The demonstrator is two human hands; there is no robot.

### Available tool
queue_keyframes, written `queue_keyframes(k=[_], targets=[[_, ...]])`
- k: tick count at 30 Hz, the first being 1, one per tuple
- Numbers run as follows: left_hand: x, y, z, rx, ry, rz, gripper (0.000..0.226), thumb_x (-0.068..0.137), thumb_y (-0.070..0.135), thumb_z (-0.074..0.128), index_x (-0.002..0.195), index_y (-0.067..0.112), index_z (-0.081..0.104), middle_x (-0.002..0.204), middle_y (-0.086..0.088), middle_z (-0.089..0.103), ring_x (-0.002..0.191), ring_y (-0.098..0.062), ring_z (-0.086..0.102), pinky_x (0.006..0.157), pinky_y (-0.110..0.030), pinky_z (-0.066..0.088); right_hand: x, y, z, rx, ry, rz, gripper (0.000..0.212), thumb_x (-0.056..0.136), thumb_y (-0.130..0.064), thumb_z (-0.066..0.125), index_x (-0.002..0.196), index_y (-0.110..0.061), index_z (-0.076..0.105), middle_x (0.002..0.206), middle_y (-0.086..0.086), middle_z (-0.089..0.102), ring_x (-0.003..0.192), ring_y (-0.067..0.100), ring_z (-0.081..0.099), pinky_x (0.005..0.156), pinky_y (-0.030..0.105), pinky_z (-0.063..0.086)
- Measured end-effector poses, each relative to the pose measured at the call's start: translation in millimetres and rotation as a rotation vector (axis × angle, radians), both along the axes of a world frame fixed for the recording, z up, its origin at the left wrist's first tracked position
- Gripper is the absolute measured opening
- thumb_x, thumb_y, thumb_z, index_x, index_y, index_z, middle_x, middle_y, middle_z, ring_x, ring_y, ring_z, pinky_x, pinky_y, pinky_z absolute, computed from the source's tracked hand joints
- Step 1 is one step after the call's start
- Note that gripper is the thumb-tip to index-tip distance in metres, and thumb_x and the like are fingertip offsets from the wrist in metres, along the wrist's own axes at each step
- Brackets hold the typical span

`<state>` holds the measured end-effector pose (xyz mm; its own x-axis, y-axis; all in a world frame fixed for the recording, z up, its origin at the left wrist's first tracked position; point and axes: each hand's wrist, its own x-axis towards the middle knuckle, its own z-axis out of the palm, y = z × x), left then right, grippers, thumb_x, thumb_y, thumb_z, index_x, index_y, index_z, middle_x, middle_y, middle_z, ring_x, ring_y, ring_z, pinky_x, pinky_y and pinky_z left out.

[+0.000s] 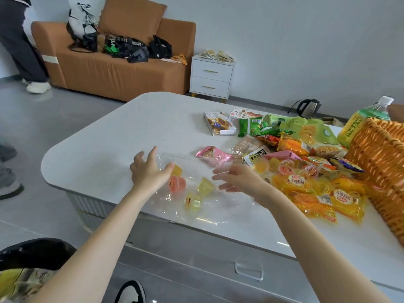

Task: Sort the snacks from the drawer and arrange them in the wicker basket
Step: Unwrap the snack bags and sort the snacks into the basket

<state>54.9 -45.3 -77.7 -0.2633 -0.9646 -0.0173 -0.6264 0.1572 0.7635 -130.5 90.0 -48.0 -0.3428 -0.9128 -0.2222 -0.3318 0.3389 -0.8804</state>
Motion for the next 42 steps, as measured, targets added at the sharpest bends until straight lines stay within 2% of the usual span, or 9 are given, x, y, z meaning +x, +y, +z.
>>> queue_keyframes(k=[7,13,16,23,26,29,37,39,42], targets=[[-39.8,54.7,12.7,-0.360,-0.329,-0.536,0.057,0.085,0.070,0.036,0.139,0.052,0.034,0.156,0.012,0.021,0.144,-0.019,0.013,0.115,-0.051,0.008,-53.7,34.9,6.5,-0.142,0.543,-0.442,0.022,0.092,-0.016,0.056,0.110,-0.015,0.068,0.102,-0.001,0.070,0.087,0.021,0.067,0.081,0.039,0.057],[-45.0,50.8,2.7,-0.395,-0.563,-0.582,0.043,0.098,0.046,0.037,0.141,0.047,0.034,0.155,0.011,0.024,0.145,-0.014,0.013,0.114,-0.057,-0.004,-84.3,21.3,-20.7,0.217,0.983,-0.167,0.046,0.098,-0.033,0.044,0.142,-0.024,0.039,0.147,0.009,0.042,0.133,0.037,0.032,0.106,0.050,0.031],[-50.7,47.8,8.6,-0.355,-0.575,-0.572,0.042,0.096,0.034,0.041,0.134,0.049,0.043,0.153,0.013,0.029,0.144,-0.011,0.015,0.112,-0.061,-0.006,-85.9,16.8,-34.7,0.188,1.110,-0.201,0.035,0.099,-0.039,0.042,0.132,-0.027,0.048,0.135,0.006,0.053,0.126,0.034,0.035,0.102,0.045,0.031],[-75.4,62.3,28.2,-0.402,-0.504,-0.588,0.053,0.091,0.043,0.049,0.142,0.033,0.040,0.152,0.010,0.032,0.142,-0.007,0.024,0.114,-0.053,-0.010,-87.0,26.0,-10.6,-0.209,0.715,-0.397,0.020,0.098,-0.025,0.050,0.116,-0.019,0.052,0.115,0.003,0.054,0.096,0.023,0.056,0.080,0.041,0.050],[-95.4,73.6,37.6,-0.412,-0.232,-0.630,0.046,0.093,0.030,0.051,0.138,0.024,0.048,0.146,0.005,0.044,0.135,-0.014,0.037,0.117,-0.037,0.016,-105.6,48.2,7.4,-0.272,0.553,-0.496,0.010,0.094,-0.019,0.048,0.099,-0.028,0.047,0.114,0.000,0.055,0.094,0.020,0.054,0.078,0.040,0.049],[-133.7,86.2,49.1,-0.350,-0.071,-0.737,0.039,0.097,0.023,0.047,0.136,0.021,0.052,0.142,0.004,0.048,0.108,-0.017,0.058,0.094,-0.029,0.044,-129.9,78.1,13.7,-0.196,0.462,-0.594,0.015,0.092,-0.023,0.056,0.097,-0.022,0.043,0.102,0.006,0.057,0.077,0.019,0.051,0.059,0.028,0.041],[-252.0,86.7,26.8,-0.373,-0.386,-1.007,0.070,0.088,-0.014,0.044,0.144,0.027,0.039,0.151,0.002,0.034,0.137,-0.019,0.034,0.111,-0.039,0.033,-141.9,107.8,-2.3,0.000,0.544,-0.262,0.041,0.081,-0.037,0.075,0.099,-0.015,0.044,0.080,-0.006,0.057,0.066,0.006,0.049,0.050,0.015,0.039],[-261.1,80.2,21.9,-0.367,-0.412,-1.063,0.064,0.090,-0.009,0.047,0.142,0.030,0.042,0.148,0.005,0.036,0.137,-0.018,0.031,0.114,-0.040,0.028,-152.1,113.6,3.2,0.032,0.566,-0.264,0.044,0.078,-0.035,0.077,0.100,-0.016,0.044,0.082,-0.004,0.058,0.070,0.010,0.052,0.054,0.017,0.041],[-265.4,72.2,14.1,-0.322,-0.408,-1.122,0.046,0.093,0.043,0.052,0.138,0.038,0.044,0.149,0.008,0.035,0.138,-0.018,0.032,0.113,-0.046,0.030,-166.1,120.7,7.6,0.083,0.539,-0.265,0.045,0.073,-0.035,0.081,0.093,-0.020,0.043,0.079,-0.005,0.055,0.067,0.009,0.049,0.050,0.018,0.035]])
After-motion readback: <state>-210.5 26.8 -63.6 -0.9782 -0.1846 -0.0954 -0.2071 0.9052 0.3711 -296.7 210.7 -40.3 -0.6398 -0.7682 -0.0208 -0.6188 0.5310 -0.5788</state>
